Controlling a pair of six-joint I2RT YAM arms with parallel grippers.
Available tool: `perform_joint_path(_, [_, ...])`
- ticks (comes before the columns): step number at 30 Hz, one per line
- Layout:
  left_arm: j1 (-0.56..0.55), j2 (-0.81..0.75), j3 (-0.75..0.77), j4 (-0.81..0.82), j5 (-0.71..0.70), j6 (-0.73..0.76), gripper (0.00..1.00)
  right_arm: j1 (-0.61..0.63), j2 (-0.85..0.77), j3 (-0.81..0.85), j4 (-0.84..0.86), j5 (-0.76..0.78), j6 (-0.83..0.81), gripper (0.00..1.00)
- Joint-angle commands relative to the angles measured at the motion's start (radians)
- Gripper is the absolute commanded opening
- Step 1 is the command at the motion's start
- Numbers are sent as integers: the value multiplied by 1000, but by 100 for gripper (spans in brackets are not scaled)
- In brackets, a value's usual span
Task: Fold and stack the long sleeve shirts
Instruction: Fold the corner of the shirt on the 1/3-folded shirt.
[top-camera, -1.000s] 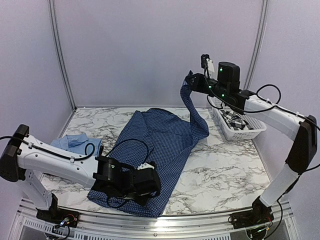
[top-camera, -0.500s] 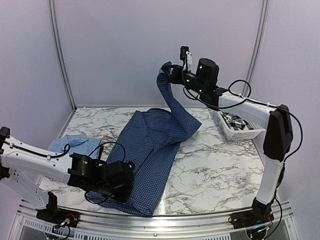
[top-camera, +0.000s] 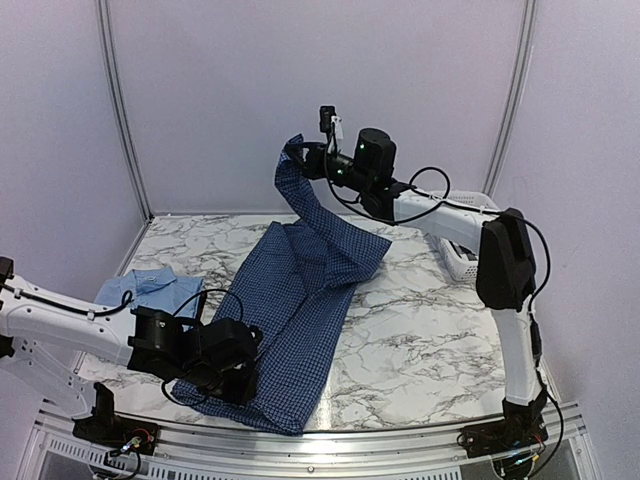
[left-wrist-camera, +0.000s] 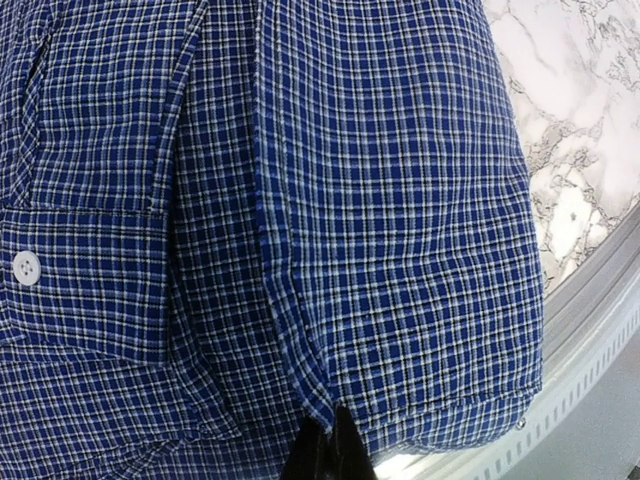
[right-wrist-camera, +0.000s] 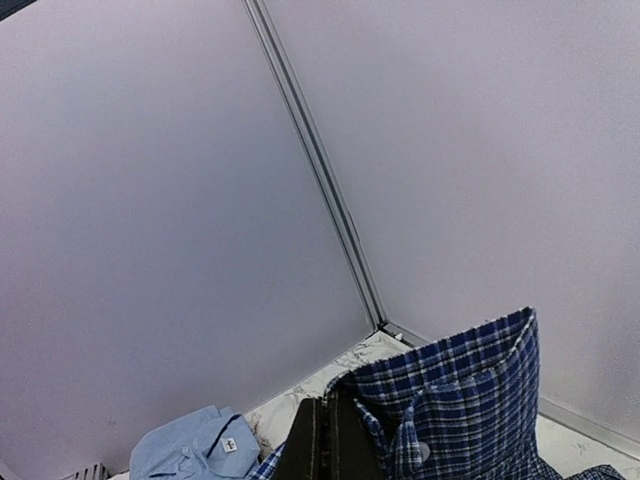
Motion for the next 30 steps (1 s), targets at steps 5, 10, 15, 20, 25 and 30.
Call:
perform_joint_path(5, [-15, -81, -50, 5, 38, -11, 0, 15, 39, 146, 30, -24, 15, 0])
perform_joint_path(10, [-15, -76, -66, 4, 29, -45, 0, 16, 71, 240, 12, -27, 6, 0])
perform_joint_path(15, [-20, -92, -70, -8, 12, -66, 0, 14, 118, 297, 2, -52, 33, 0])
perform_joint_path(20, [-23, -106, -67, -25, 9, -66, 0, 15, 151, 315, 28, -63, 60, 0])
perform_joint_path(25, [-23, -130, -55, -51, 6, -67, 0, 15, 193, 380, 18, -59, 26, 0])
perform_joint_path(30, [-25, -108, -64, -73, 29, -65, 0, 15, 210, 390, 43, -60, 22, 0])
